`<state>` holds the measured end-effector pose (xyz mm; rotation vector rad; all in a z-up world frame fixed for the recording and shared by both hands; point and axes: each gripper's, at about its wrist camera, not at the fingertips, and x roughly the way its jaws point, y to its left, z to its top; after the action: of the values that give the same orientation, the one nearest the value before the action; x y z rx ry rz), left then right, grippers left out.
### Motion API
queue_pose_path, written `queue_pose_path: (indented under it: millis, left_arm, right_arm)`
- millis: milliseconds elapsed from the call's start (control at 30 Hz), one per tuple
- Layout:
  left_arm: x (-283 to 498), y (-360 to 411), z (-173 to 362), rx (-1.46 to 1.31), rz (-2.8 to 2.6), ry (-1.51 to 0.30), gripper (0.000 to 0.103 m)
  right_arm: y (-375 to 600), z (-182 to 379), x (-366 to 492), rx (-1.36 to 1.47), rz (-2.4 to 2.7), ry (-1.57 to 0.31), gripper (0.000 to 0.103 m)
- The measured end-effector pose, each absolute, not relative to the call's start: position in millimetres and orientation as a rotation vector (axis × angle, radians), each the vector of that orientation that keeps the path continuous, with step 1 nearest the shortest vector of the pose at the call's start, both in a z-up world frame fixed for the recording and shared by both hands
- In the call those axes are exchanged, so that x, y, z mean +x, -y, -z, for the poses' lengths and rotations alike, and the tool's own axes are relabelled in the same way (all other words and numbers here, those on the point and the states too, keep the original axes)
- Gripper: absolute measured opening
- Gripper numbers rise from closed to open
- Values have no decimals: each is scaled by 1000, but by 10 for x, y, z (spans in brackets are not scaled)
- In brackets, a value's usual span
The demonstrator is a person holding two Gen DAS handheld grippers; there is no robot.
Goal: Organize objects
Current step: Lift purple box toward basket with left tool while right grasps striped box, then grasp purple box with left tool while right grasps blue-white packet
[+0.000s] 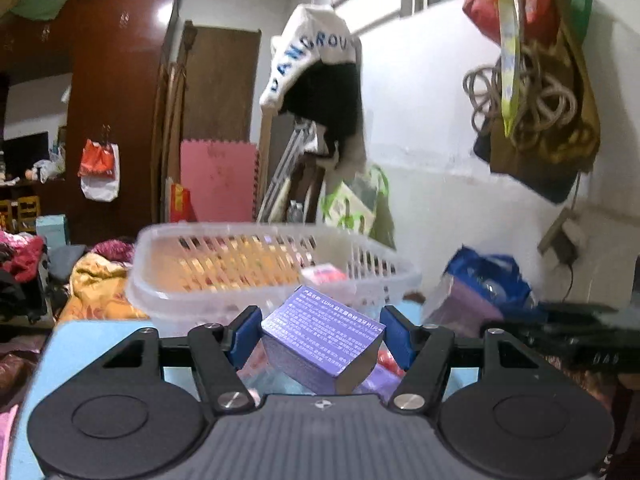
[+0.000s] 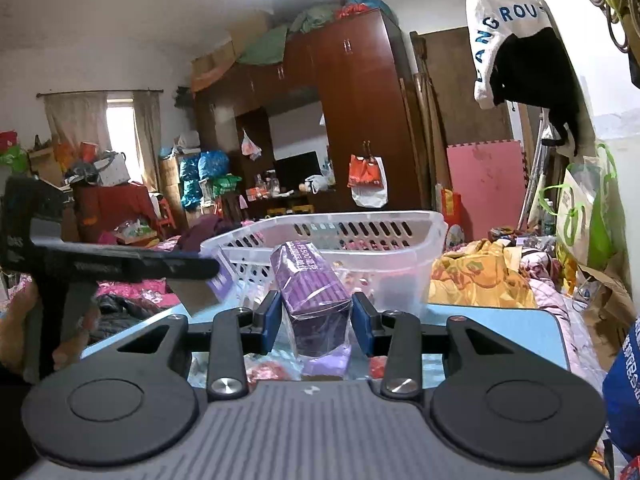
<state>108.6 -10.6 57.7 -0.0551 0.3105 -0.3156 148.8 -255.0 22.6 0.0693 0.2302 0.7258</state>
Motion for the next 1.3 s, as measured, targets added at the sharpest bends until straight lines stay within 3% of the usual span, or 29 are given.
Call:
queue_pose_path:
  millis: [400,633,700,733,767,800,833,967,1300]
  left_arm:
    - [1422,-60,-1337,-79,186,-215,69]
    - [2053,-25,-1293,-88,108,-314,69]
    - [2172,-50,-1220,-89,100,-320,73]
    - [2246,-55,-1177,-79,88,-331,85]
    - [2325,-60,-1109,-69,67,-352,89]
    - [2386,-64,-1054,-64,56,-372,89]
    - [2407,-76,-1001,-61,59,-393,89]
    - [2247,-91,-918,-77,112,-389,89]
    - [1364,260,-695,54,194,-342,92]
  right_arm:
    - [2101,-784,1765,-20,-633,-126,42]
    - [1720,-800,2307,-62,-587,-216,42]
    - [1678,-735,2376,-75,-590,-240,44]
    - [1686,-703,2387,-71,-582,-248,46]
    - [1699,-679,2399,-71,-568,-249,59]
    - [1726,-654,2374,-75,-557,-250,80]
    - [1768,-627,2310,-76,-554,-248,88]
    - [2053,-531,1950,-48,-615,-253,103]
    - [2338,146,1588,-110,-669,-430,103]
